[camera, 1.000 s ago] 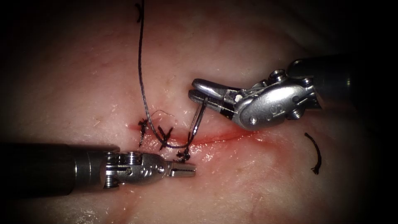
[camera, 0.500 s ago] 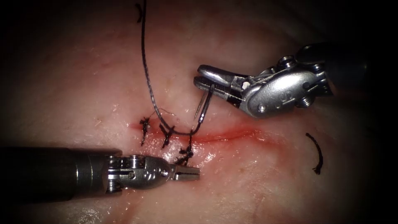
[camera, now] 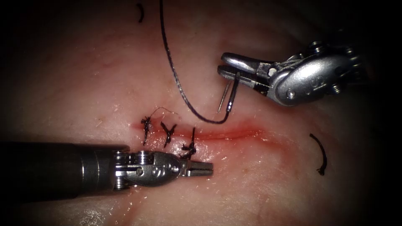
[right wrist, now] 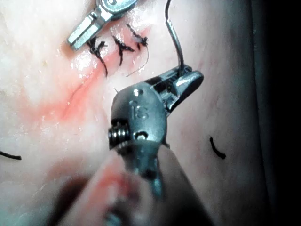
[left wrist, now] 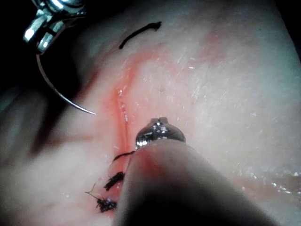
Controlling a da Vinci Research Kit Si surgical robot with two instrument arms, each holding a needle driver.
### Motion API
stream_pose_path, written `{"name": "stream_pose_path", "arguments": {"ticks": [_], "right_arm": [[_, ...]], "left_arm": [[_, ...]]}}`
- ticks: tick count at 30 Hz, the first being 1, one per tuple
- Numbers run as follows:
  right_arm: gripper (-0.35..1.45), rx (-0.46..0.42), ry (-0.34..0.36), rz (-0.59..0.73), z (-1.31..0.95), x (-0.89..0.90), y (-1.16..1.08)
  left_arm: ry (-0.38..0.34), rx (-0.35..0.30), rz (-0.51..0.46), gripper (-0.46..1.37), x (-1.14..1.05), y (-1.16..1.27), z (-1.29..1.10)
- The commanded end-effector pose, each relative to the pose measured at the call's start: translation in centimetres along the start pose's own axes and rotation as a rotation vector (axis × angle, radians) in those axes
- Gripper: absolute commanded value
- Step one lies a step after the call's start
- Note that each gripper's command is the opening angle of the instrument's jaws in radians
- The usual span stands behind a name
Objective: Wound Closure
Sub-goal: Use the right needle driver to throw the suture needle through the top of the incision
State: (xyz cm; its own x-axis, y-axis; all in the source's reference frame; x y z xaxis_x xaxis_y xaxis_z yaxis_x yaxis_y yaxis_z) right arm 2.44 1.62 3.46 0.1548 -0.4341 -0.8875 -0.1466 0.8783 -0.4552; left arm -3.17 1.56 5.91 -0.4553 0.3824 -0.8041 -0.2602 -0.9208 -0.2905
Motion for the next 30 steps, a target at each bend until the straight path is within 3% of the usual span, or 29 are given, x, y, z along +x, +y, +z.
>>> {"name": "stream_pose_path", "arguments": {"ticks": [1, 12, 18, 30], "right_arm": [[-0.35, 0.004, 0.002, -0.001, -0.02, -0.03, 0.0], [-0.35, 0.061, -0.001, -0.02, 0.01, -0.23, -0.1], [-0.35, 0.064, -0.001, -0.066, 0.0, -0.24, -0.16], [-0.35, 0.072, -0.005, -0.112, 0.0, -0.34, -0.29]], "left_arm": [[0.001, 0.002, -0.003, -0.35, 0.02, -0.01, 0.02], [-0.001, 0.015, -0.011, -0.35, 0.05, 0.02, 0.19], [0.002, 0.021, -0.014, -0.35, 0.06, 0.01, 0.29], [0.003, 0.02, -0.011, -0.35, 0.02, 0.02, 0.29]]}}
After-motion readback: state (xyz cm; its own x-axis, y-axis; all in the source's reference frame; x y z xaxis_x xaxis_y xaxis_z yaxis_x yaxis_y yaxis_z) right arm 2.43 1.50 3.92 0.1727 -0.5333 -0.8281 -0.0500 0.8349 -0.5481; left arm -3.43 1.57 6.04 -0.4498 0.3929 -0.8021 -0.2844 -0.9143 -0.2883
